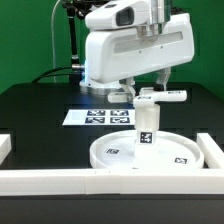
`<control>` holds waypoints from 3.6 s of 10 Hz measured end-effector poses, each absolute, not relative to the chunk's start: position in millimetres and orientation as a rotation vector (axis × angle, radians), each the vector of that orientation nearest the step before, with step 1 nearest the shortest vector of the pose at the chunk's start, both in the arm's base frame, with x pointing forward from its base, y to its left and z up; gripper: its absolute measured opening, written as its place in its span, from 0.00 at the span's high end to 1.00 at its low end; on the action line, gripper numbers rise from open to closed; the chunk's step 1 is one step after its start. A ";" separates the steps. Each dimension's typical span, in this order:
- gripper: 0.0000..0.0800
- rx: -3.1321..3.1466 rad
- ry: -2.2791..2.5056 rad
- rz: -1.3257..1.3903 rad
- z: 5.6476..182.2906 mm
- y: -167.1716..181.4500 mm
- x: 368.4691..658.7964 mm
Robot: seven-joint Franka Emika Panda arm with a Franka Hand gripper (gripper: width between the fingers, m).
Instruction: Assemble round table
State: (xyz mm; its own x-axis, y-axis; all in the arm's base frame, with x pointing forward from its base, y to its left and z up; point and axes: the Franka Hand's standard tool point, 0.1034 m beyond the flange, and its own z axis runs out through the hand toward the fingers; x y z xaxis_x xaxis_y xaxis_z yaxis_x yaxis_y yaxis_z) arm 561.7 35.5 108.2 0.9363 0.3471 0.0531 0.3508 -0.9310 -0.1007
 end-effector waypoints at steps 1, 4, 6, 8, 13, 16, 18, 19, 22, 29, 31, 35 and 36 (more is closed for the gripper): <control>0.44 -3.002 -0.369 -0.047 108.3 36.1 561.9; 0.44 -3.020 0.069 -0.024 108.1 37.2 562.6; 0.44 -2.991 0.354 -0.009 108.1 37.1 563.2; 0.44 -2.930 0.646 0.012 108.0 37.0 563.3; 0.44 -2.749 1.183 0.028 107.6 37.5 564.7; 0.44 -2.625 1.441 0.047 107.5 37.5 564.9; 0.44 -2.510 1.630 0.060 107.4 37.1 565.3; 0.44 -2.446 1.721 0.070 107.4 36.6 565.4; 0.44 -2.322 1.886 0.086 107.6 36.8 565.7; 0.21 -2.299 1.912 0.123 112.0 39.3 563.9; 0.19 -2.304 1.868 0.125 130.2 41.0 565.6; 0.19 -2.396 1.753 0.121 124.4 43.5 563.9; 0.19 -2.553 1.545 0.106 121.4 47.5 562.5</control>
Offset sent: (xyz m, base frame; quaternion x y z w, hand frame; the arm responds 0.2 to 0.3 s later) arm 0.0005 0.0080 -0.0071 0.0027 -0.0084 0.2290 0.9734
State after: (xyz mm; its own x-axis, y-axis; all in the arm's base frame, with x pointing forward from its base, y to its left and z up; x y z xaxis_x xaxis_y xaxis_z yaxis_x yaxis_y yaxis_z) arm 562.5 47.5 121.4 0.4656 -0.8738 -0.1402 -0.8848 -0.4560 -0.0959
